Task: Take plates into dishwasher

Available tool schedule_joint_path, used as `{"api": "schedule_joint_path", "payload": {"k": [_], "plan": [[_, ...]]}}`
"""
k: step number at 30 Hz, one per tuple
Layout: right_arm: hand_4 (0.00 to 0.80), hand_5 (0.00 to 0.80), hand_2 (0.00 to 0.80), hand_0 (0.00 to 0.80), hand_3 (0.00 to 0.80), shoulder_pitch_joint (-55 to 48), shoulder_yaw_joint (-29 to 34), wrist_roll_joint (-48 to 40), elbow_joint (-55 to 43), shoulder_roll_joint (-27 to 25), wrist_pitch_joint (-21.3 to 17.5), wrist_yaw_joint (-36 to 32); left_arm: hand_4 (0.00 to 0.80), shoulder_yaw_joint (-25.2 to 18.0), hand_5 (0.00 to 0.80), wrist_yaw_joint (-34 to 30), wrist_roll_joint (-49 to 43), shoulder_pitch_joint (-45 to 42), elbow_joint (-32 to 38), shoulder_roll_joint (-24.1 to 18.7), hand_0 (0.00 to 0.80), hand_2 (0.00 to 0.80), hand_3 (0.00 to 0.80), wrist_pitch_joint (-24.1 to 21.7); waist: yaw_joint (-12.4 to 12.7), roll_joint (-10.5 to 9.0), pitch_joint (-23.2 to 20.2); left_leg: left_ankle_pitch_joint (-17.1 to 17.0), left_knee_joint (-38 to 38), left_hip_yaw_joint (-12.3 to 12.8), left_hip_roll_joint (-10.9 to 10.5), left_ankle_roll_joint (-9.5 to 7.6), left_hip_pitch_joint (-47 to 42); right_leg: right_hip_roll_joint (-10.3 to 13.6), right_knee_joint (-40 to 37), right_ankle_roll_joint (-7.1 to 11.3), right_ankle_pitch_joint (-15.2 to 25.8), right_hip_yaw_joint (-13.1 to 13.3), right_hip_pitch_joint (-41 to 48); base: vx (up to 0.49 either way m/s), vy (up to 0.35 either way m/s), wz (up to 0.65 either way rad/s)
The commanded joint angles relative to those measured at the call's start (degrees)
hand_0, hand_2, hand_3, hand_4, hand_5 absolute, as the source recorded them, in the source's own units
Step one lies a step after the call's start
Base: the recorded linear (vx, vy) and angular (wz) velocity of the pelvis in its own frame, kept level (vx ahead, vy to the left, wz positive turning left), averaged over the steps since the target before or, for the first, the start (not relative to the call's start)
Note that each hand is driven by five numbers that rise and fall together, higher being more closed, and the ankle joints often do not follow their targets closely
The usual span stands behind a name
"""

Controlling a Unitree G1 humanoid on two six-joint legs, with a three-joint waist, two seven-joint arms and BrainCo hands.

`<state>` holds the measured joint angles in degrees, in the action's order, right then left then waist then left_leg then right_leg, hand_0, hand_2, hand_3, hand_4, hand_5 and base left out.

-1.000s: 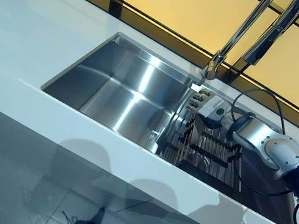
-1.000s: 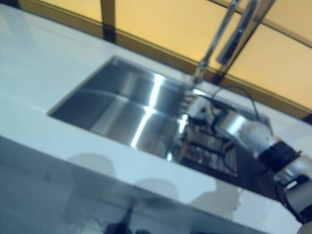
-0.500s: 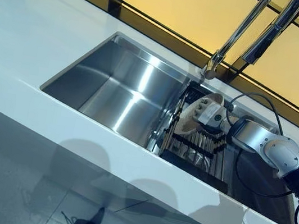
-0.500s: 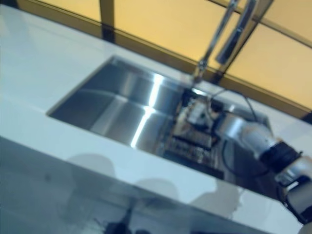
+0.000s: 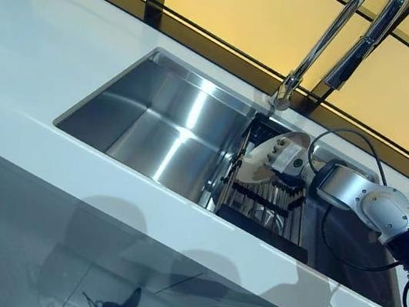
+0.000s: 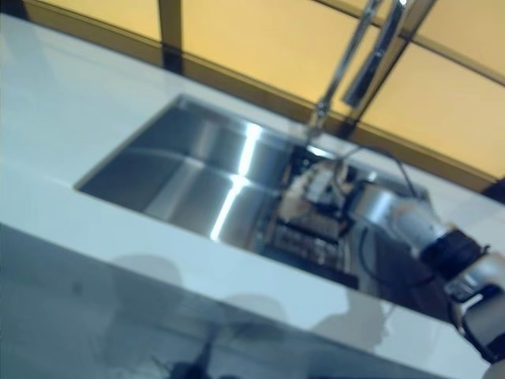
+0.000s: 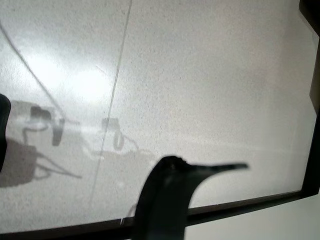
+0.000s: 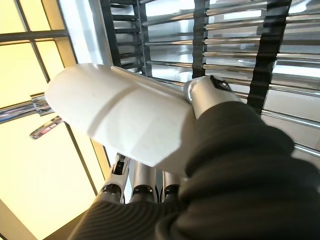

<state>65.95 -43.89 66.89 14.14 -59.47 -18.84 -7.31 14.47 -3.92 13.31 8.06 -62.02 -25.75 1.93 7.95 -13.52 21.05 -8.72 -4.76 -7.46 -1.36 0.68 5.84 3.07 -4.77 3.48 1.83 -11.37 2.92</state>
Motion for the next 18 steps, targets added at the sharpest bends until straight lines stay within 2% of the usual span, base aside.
{"api": "schedule_joint_path", "payload": {"k": [1,7,18], "plan": [[0.8,0.8,0.8,0.8,0.8,1.6,0.1,1.7,1.0,-3.8,0.3,0.0,0.0,-0.5,0.0,-0.1,1.2,-1.8,-0.4,0.7,0.0,0.0,0.0,-0.5,-0.4,0.96,-4.6,9.0,-0.2,4.3,1.1,-2.44,-4.8,1.6,2.7,4.73,2.7,1.2,-3.8,-0.008,0.017,-0.06],[0.8,0.8,0.8,0.8,0.8,0.4,1.1,1.5,2.0,-5.4,-0.5,0.0,0.0,-0.4,0.0,-0.6,0.2,-2.2,-1.3,1.1,0.0,0.0,0.0,-0.8,-1.8,1.21,-6.2,9.7,-0.2,5.8,1.4,-2.58,-6.1,1.4,2.6,4.84,2.8,2.6,-3.3,-0.01,0.015,-0.15],[0.8,0.8,0.8,0.8,0.8,-4.6,5.3,0.5,3.3,-8.9,-0.4,-0.6,0.0,-0.1,0.0,-1.8,-1.8,-2.5,-3.0,2.5,0.0,0.0,0.0,-1.6,-5.0,3.04,-9.5,11.0,-0.2,8.2,1.3,-3.01,-8.4,1.1,3.1,5.09,2.3,5.5,-2.6,0.007,0.026,-0.2]]}}
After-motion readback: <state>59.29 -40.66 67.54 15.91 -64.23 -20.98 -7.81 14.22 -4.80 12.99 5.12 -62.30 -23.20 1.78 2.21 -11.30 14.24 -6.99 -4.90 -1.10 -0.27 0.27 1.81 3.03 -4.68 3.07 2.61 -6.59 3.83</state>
